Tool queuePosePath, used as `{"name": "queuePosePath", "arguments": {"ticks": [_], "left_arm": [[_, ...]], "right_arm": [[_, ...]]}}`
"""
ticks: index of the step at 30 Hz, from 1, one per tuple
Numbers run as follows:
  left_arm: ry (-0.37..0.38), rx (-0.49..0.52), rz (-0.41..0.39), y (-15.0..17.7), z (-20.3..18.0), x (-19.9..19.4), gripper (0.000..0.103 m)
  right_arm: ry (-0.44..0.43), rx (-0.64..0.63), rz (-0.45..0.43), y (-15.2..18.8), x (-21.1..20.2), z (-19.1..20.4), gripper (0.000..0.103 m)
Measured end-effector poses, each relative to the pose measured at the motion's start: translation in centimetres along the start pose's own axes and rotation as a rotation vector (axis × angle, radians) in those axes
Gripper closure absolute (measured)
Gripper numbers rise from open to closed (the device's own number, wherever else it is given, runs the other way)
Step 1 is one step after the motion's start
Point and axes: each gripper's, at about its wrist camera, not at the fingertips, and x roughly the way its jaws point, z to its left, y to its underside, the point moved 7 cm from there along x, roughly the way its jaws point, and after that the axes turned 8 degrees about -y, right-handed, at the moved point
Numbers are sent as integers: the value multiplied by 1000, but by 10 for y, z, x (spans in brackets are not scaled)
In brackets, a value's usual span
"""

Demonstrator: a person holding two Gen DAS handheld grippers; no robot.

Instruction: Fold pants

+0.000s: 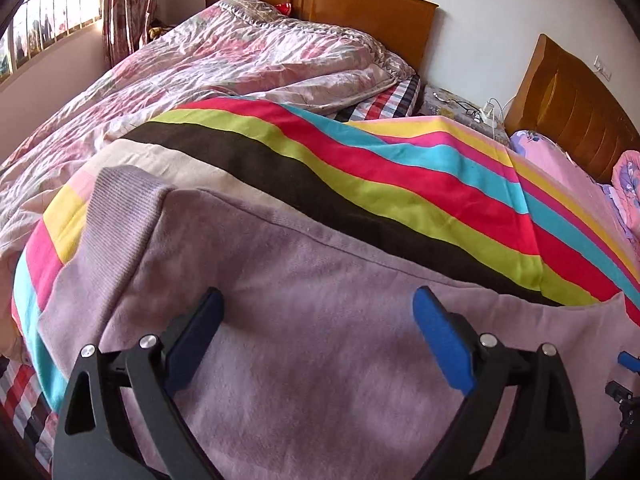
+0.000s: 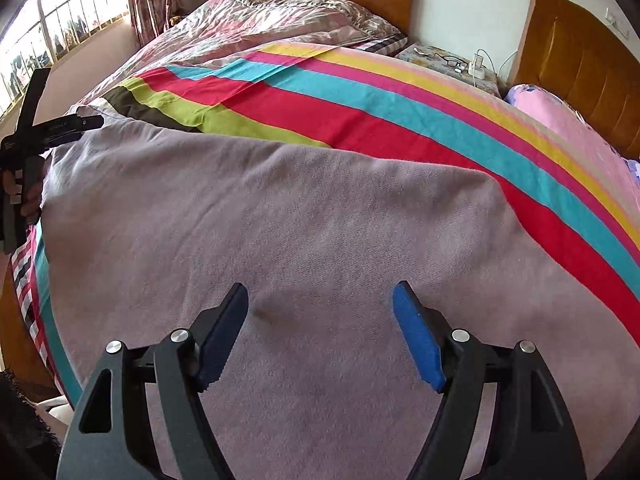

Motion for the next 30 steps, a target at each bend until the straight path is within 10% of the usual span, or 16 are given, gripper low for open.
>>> {"name": "queuePosePath", "arguments": {"ticks": [7, 13, 30], "left_arm": [[202, 169, -100, 62, -86, -87, 7], [142, 300, -47, 125, -124, -62, 5], [104, 267, -26, 126, -119, -58, 1]], "right_arm": [[-79, -110, 7, 29, -21, 50, 22], [-47, -95, 63, 80, -26, 33, 16], [209, 317, -131, 176, -134, -124, 13]]}}
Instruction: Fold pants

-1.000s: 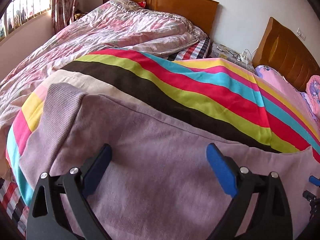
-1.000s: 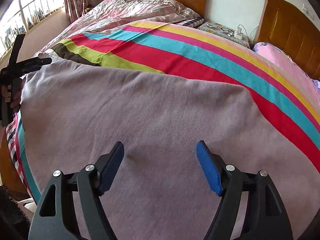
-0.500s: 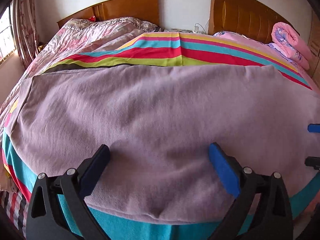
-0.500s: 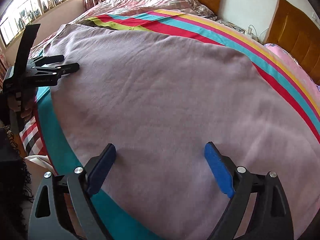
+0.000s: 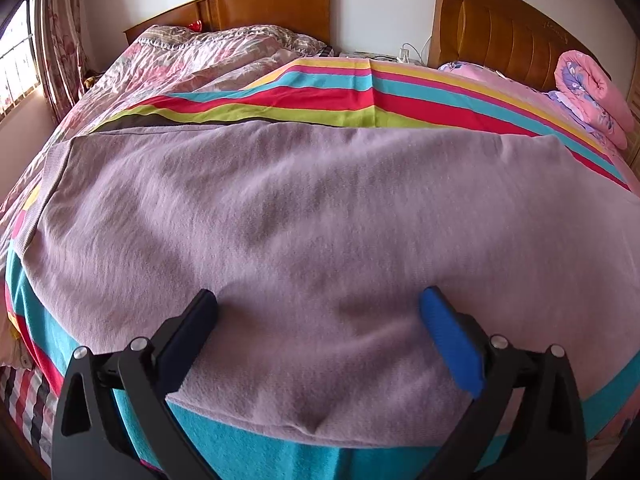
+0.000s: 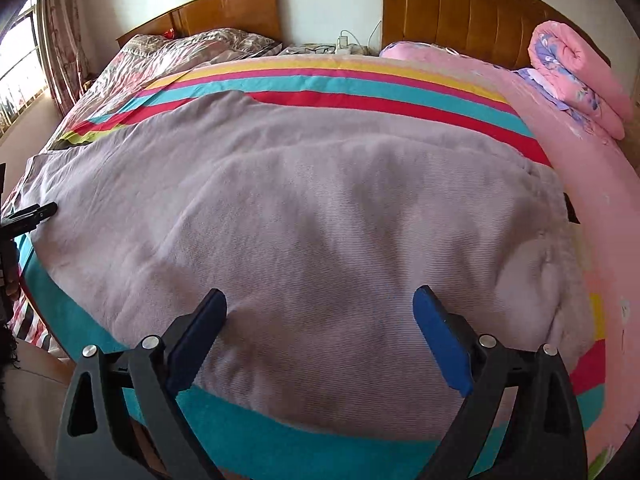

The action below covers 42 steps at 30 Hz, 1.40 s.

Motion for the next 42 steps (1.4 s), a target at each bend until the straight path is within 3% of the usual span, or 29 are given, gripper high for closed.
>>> {"name": "queuePosePath", "arguments": {"ticks": [4, 9, 13, 17, 21, 23, 26, 30, 32, 34, 39, 42], "left_arm": [[-1, -3, -9, 1, 0, -1, 1], [-5, -6, -8, 1, 0, -1, 1], [-48, -13, 24, -5, -1, -11, 3], [15, 43, -66, -29, -30, -47, 2], [100, 202, -117, -39, -96, -60, 2], [121, 254, -89, -32, -122, -51, 2], [175, 282, 15, -10, -142, -26, 1], [176, 251, 13, -11, -129, -21, 1], [179, 167, -38, -21, -102, -31, 2], [231, 12, -49, -28, -61, -39, 2], [318, -553, -61, -10, 86, -39, 4], [363, -864, -79, 15, 167, -34, 15]], "right_arm": [[84, 88, -1, 14, -4, -42, 12], [63, 43, -24, 21, -7, -42, 12], [97, 49, -42, 15, -18, -41, 13], [145, 58, -115, 4, -35, -50, 13], [207, 80, -114, -2, -33, -68, 12], [193, 109, -103, 5, -29, -77, 12], [229, 107, -78, 18, -25, -90, 12], [265, 107, -65, 12, -31, -89, 12], [263, 104, -119, -6, -40, -80, 12], [201, 79, -179, -32, -43, -58, 12], [25, -97, -215, -89, -10, 32, 12], [-85, -183, -181, -109, 20, 92, 12]]}}
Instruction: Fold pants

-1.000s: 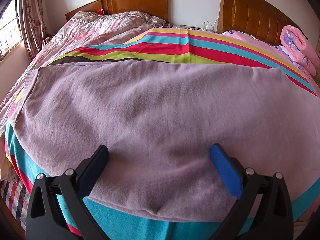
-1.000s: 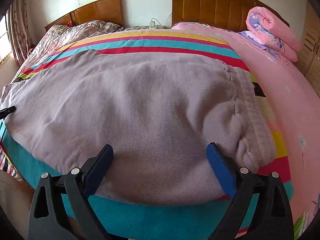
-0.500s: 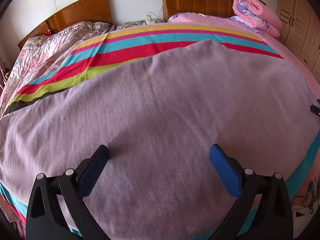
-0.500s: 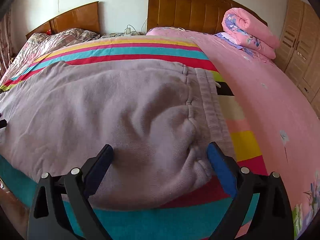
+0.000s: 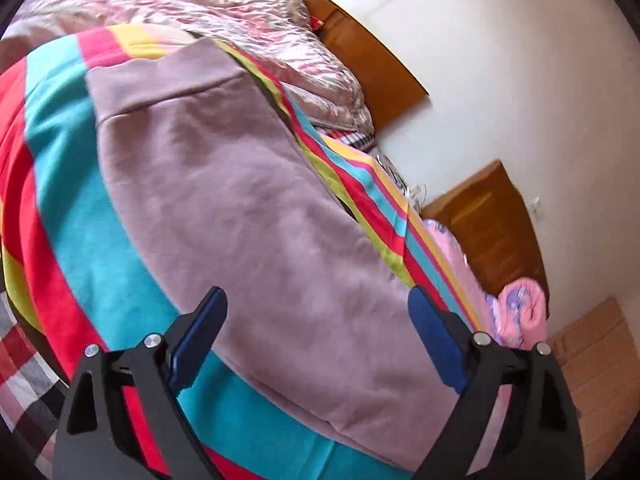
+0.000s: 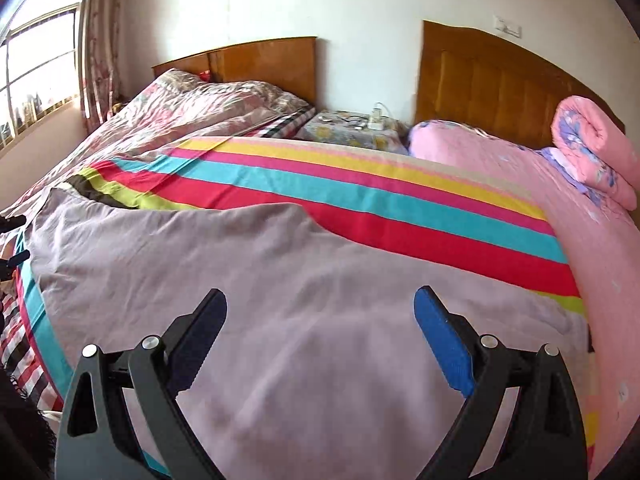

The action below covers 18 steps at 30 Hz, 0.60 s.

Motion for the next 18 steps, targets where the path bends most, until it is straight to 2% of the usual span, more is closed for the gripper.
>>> {"name": "queuePosePath", "arguments": {"ticks": [3, 6, 8, 13, 15, 18], "left_arm": [[-15, -156, -56, -28, 54, -11, 22], [-28, -175, -76, -51, 76, -3, 32], [-42, -174, -84, -63, 84, 5, 34], [2, -183, -114, -96, 93, 22, 39], [38, -196, -134, -110, 94, 26, 44], [76, -228, -136, -128, 102, 37, 61]], "right_arm": [[-93, -101, 18, -17, 28, 55, 12], [-164, -166, 37, -26, 45, 102, 12], [-181, -208, 54, -28, 52, 124, 12], [-200, -236, 96, -25, 62, 147, 12], [-198, -236, 117, -22, 67, 149, 12], [-205, -236, 134, -20, 72, 154, 12]]}}
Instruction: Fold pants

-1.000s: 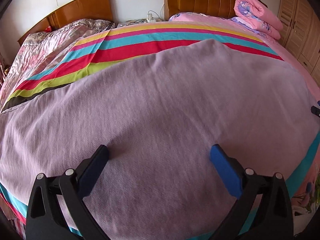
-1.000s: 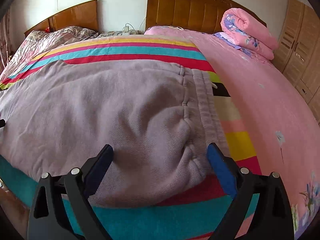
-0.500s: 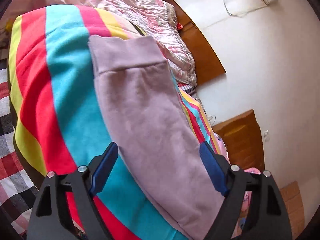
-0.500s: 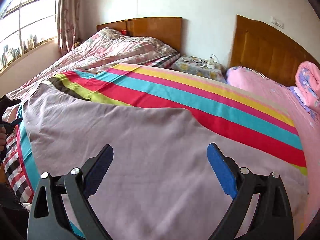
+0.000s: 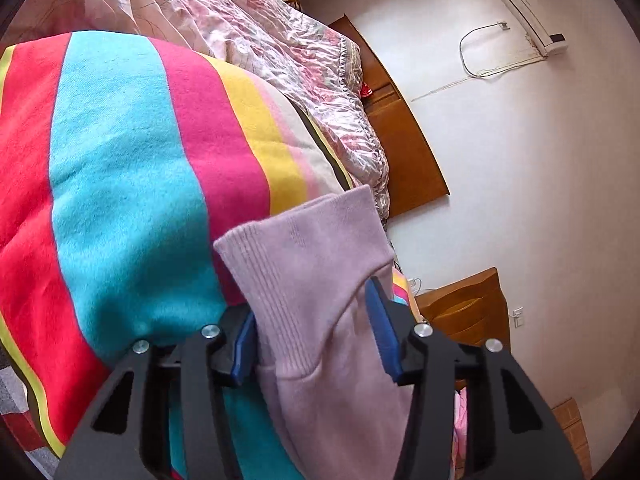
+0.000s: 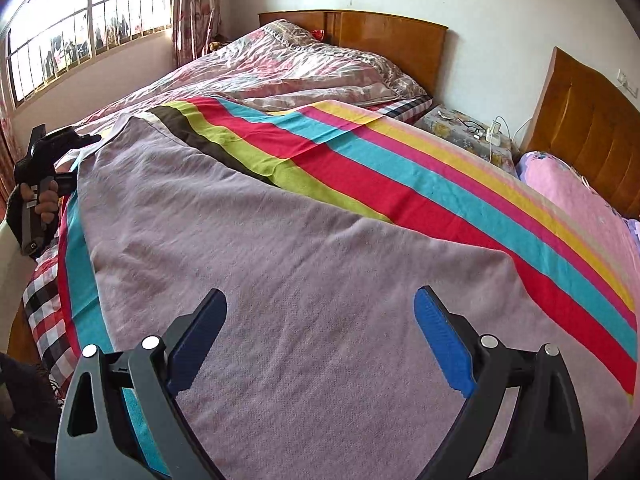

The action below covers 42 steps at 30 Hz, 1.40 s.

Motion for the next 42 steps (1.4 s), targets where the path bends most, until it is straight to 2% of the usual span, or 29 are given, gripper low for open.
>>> {"name": "queuePosePath", "arguments": {"ticks": [2, 4, 7, 10, 11, 13, 16, 19, 21, 22, 24, 26, 28, 29, 31, 33, 34, 35, 39, 42], "left_arm": [[16, -16, 5, -9, 6, 6, 79], [31, -2, 10, -12, 9, 8, 88], [32, 25, 1, -12, 8, 8, 91], [-17, 62, -43, -14, -7, -3, 92], [-39, 102, -74, -13, -22, -12, 92], [-92, 234, -158, -8, -68, -35, 93], [-102, 490, -254, 24, -166, -68, 93], [-35, 802, -296, 99, -269, -85, 92], [24, 1006, -261, 175, -315, -82, 91], [51, 1106, -214, 218, -327, -74, 88], [116, 1277, -42, 307, -330, -51, 76], [154, 1435, 165, 394, -307, -29, 46], [142, 1568, 246, 444, -280, -17, 45], [137, 1584, 269, 451, -271, -15, 45], [170, 1511, 307, 438, -262, -16, 45], [169, 1405, 253, 403, -261, -21, 32], [139, 1354, 200, 381, -258, -22, 21], [93, 1304, 152, 360, -253, -23, 18], [-107, 1128, 87, 289, -215, -16, 18], [-192, 1057, 86, 263, -185, -11, 17]], "right_arm": [[-16, -1, 3, -1, 5, 6, 12], [-29, -17, 6, -1, 8, 13, 12], [-43, -9, 27, 4, 18, 12, 12], [-14, 61, 112, 25, 36, -4, 12], [-14, 88, 137, 34, 42, -10, 12], [-35, 106, 110, 40, 40, -14, 11], [-25, 116, 103, 43, 34, -18, 12], [-35, 199, -9, 38, 6, -37, 12], [-4, 246, -88, 34, -20, -57, 12], [21, 266, -124, 34, -34, -68, 12], [78, 319, -189, 38, -63, -95, 12], [131, 381, -229, 49, -89, -122, 11], [183, 435, -237, 65, -109, -146, 11], [190, 457, -236, 74, -117, -153, 11], [171, 492, -230, 90, -125, -160, 11], [133, 517, -211, 102, -122, -156, 11], [97, 524, -198, 105, -116, -150, 11], [55, 527, -185, 107, -109, -142, 13], [-154, 492, -134, 94, -72, -92, 20], [-306, 463, -37, 79, -39, -48, 23]]}}
